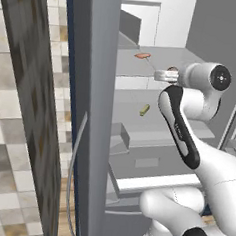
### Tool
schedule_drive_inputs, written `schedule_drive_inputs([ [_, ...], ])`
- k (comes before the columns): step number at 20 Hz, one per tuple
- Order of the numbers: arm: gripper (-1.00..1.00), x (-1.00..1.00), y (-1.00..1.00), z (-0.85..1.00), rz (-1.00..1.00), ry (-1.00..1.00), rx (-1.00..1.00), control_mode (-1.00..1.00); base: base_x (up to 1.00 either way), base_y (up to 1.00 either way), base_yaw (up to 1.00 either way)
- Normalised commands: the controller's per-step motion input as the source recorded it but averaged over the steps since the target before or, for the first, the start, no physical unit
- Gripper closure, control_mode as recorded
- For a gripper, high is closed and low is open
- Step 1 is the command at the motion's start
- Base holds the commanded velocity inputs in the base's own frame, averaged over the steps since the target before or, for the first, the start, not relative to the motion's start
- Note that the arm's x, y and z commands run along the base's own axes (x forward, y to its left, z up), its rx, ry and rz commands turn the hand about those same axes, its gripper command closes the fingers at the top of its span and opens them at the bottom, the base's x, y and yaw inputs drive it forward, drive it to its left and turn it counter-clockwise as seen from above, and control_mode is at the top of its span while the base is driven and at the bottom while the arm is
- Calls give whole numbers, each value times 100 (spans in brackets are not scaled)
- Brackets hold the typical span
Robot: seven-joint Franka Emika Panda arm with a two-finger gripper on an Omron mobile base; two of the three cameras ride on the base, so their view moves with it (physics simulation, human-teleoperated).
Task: Pick the egg and butter from the fridge and place them by the bowl for mixing.
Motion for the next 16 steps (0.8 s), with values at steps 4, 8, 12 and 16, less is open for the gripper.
schedule_drive_inputs([
  [4, 100, -20, 1, -61, 2, 30, -15, -100, 0, 0, 0],
  [8, 100, -6, 0, -28, 1, 5, -3, -100, 0, 0, 0],
  [12, 100, -9, 0, -12, 1, 5, -1, 100, -69, 0, 4],
  [16, 100, 0, 0, 0, 0, 0, 0, 100, -100, 0, 0],
])
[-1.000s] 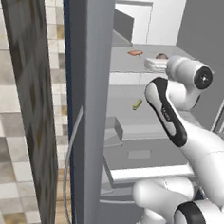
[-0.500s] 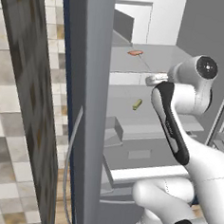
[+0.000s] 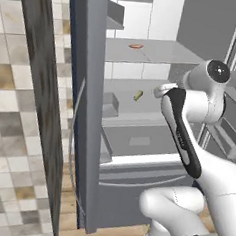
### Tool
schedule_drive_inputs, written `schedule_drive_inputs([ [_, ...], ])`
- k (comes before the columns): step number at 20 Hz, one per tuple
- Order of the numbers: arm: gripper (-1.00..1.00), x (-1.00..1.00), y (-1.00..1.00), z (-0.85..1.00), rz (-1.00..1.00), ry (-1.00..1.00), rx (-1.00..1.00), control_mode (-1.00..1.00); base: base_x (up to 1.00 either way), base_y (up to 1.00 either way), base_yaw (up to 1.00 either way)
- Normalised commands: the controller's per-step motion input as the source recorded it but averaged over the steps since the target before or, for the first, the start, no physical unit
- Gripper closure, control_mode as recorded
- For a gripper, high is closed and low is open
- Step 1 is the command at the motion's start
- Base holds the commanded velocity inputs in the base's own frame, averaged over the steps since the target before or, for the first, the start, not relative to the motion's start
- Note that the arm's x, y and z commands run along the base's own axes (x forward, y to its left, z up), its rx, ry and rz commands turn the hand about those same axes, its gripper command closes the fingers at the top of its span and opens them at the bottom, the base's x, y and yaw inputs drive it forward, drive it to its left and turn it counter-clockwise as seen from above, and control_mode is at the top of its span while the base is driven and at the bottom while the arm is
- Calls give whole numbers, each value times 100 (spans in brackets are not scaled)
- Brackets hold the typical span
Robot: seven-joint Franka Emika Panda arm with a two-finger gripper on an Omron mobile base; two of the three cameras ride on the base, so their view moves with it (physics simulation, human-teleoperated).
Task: Pick the egg and butter from the fridge and place them by the bowl for mixing.
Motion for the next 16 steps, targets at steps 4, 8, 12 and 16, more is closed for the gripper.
schedule_drive_inputs([
  [4, 100, 0, 0, 0, 0, 0, 0, 100, -91, 0, -4],
  [8, 100, 0, 0, 0, 0, 0, 0, 100, -55, -21, -13],
  [12, 100, 0, 0, 0, 0, 0, 0, 100, -32, -27, -40],
  [16, 100, 0, 0, 0, 0, 0, 0, 100, -29, -28, -53],
])
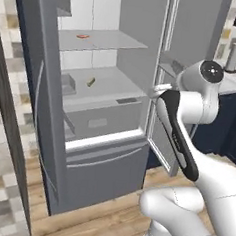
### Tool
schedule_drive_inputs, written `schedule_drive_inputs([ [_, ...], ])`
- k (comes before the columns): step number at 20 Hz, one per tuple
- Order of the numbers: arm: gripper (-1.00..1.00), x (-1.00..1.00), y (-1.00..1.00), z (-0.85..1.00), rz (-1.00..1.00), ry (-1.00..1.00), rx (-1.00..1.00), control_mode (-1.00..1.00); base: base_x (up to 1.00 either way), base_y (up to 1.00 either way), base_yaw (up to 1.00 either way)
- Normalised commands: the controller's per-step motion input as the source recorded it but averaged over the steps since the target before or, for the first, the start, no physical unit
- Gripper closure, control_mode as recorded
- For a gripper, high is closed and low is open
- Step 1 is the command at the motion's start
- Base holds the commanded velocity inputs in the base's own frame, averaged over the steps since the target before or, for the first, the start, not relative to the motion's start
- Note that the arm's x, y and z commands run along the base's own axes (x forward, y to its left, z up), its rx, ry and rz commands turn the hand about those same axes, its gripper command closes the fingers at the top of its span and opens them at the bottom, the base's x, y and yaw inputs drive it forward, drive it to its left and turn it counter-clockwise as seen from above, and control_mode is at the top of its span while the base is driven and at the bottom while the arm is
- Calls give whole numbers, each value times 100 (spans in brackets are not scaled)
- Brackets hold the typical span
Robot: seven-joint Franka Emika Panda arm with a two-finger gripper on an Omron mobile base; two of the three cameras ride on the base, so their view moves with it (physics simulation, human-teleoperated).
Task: Pick the egg and butter from the fridge and place them by the bowl for mixing.
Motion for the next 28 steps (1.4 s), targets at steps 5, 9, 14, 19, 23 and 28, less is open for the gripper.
schedule_drive_inputs([
  [5, 100, 0, 0, 0, 0, 0, 0, 100, -35, -28, -58],
  [9, 100, 0, 0, 0, 0, 0, 0, 100, -42, -31, -62],
  [14, 100, 0, 0, 0, 0, 0, 0, 100, -45, -33, -64],
  [19, 100, 0, 0, 0, 0, 0, 0, 100, -21, -42, -63],
  [23, 100, 0, 0, 0, 0, 0, 0, 100, 77, -30, -44],
  [28, 100, 0, 0, 0, 0, 0, 0, 100, 100, -8, -15],
])
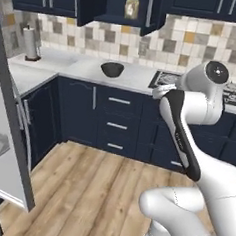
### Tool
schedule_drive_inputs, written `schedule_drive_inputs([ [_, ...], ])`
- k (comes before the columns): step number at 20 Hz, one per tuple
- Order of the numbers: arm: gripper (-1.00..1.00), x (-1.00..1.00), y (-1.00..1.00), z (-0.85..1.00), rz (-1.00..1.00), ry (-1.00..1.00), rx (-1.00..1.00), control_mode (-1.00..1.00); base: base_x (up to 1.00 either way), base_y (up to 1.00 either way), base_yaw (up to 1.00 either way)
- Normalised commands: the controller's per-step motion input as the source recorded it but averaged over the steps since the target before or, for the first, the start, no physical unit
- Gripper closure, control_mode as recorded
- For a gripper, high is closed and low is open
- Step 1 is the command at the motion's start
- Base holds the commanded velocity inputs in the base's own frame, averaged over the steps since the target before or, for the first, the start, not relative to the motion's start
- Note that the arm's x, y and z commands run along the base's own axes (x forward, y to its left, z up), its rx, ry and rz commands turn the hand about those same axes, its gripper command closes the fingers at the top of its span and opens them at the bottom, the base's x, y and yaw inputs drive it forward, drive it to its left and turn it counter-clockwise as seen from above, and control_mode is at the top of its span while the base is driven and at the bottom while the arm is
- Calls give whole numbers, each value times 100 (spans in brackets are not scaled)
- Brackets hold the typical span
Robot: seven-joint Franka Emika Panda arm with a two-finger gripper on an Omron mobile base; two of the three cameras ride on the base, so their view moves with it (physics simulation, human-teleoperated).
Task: Pick the egg and butter from the fridge and place them by the bowl for mixing.
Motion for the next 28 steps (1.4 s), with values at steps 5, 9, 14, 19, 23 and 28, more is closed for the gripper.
schedule_drive_inputs([
  [5, 100, 0, 0, 0, 0, 0, 0, 100, 100, -14, -19],
  [9, 100, 0, 0, 0, 0, 0, 0, 100, 100, 10, -12],
  [14, 100, 0, 0, 0, 0, 0, 0, 100, 100, 36, 1],
  [19, 100, 0, 0, 0, 0, 0, 0, 100, 100, 61, 5],
  [23, 100, 0, 0, 0, 0, 0, 0, 100, 100, 49, -6],
  [28, 100, 0, 0, 0, 0, 0, 0, 100, 93, 31, -32],
])
